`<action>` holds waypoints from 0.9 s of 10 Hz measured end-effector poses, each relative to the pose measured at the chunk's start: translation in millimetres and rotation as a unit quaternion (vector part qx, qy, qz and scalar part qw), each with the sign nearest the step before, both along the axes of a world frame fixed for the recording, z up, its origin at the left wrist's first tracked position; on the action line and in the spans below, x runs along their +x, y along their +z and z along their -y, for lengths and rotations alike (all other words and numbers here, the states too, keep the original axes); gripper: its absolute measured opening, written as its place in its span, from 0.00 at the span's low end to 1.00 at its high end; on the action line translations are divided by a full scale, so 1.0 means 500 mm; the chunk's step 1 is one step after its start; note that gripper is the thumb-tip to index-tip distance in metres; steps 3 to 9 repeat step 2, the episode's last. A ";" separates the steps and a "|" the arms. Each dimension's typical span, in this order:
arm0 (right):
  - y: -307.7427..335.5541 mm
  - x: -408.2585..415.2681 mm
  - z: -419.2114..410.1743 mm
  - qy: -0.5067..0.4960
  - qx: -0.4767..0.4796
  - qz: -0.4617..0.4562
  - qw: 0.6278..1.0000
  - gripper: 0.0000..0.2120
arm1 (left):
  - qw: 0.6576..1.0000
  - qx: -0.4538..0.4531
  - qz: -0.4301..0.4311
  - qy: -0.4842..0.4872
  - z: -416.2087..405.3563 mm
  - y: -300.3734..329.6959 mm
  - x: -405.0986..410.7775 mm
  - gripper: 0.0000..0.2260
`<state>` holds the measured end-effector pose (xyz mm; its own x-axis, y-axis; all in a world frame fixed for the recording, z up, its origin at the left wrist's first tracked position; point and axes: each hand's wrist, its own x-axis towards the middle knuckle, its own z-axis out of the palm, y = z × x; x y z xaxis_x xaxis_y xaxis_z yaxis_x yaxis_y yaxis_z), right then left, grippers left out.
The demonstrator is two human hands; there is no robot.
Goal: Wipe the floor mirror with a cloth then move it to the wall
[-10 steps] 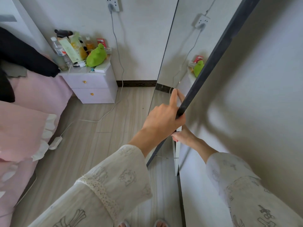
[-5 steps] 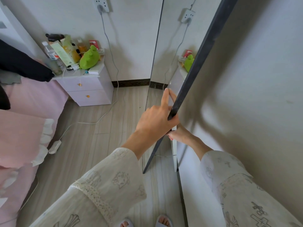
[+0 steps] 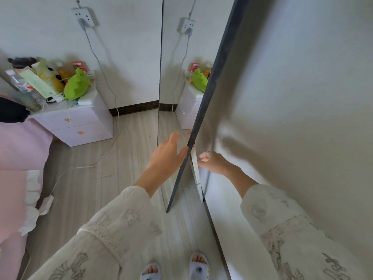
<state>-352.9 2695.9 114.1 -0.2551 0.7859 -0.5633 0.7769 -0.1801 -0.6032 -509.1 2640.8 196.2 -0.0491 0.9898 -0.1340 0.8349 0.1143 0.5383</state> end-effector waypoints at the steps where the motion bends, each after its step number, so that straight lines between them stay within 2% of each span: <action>1: 0.065 0.025 0.051 -0.030 0.012 0.013 0.999 0.23 | 0.999 -0.014 0.012 -0.026 0.013 0.014 -0.019 0.15; 2: 0.140 0.042 0.102 -0.068 0.036 0.043 0.996 0.19 | 0.995 -0.031 0.031 -0.086 0.037 0.030 -0.039 0.14; 9: 0.140 0.042 0.102 -0.068 0.036 0.043 0.996 0.19 | 0.995 -0.031 0.031 -0.086 0.037 0.030 -0.039 0.14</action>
